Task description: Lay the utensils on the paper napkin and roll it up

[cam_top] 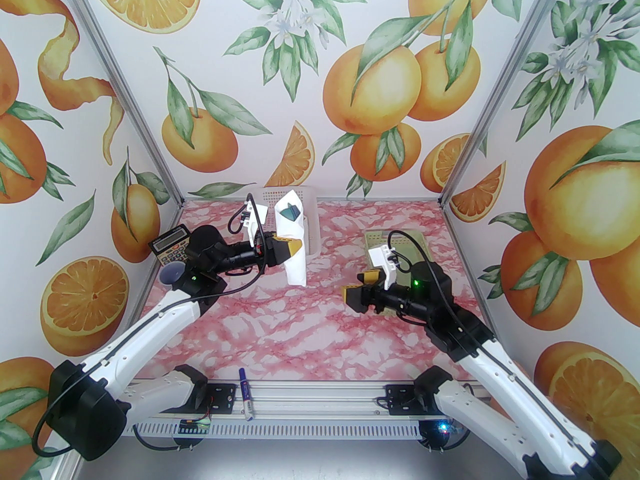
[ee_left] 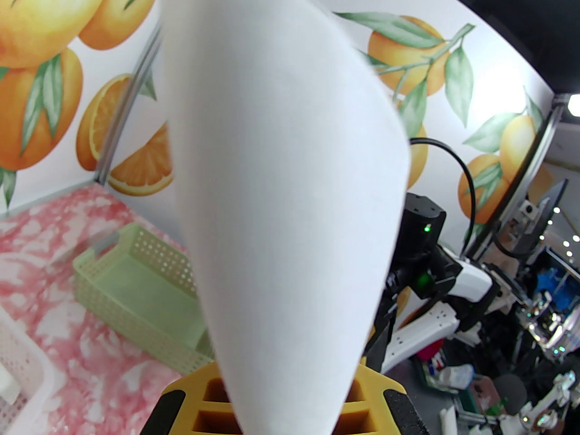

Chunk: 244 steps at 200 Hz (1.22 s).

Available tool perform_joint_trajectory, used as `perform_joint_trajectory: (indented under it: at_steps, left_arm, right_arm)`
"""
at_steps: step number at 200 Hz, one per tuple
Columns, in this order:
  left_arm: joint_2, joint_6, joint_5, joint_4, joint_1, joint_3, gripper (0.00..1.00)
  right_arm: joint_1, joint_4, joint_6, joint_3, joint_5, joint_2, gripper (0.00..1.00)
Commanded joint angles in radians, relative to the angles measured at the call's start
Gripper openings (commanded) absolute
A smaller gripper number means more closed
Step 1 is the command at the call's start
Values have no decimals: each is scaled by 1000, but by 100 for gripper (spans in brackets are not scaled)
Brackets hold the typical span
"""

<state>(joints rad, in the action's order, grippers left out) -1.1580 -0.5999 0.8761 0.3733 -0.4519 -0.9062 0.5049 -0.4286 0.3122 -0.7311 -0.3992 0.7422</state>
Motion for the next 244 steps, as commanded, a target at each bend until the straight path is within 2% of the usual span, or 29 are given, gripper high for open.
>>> perform_joint_trajectory:
  at_steps: [1,10,50,116,244]
  left_arm:
    - [-12,37,30,-36,41,-58,0]
    - [-29,34,45,-36,54,-65,0]
    - [-100,53,85,-82,121,-119,0]
    - [-208,102,135,-151,180,-235,0]
    - [-541,309,128,-483,273,-600,0]
  right_arm:
    - [-3,-4,27,39,82,-10,94]
    - [-4,2,37,48,100,-7,100]
    - [-21,26,62,80,131,13,100]
    - [-24,54,70,96,166,68,100]
    - [-39,70,48,88,165,160,100]
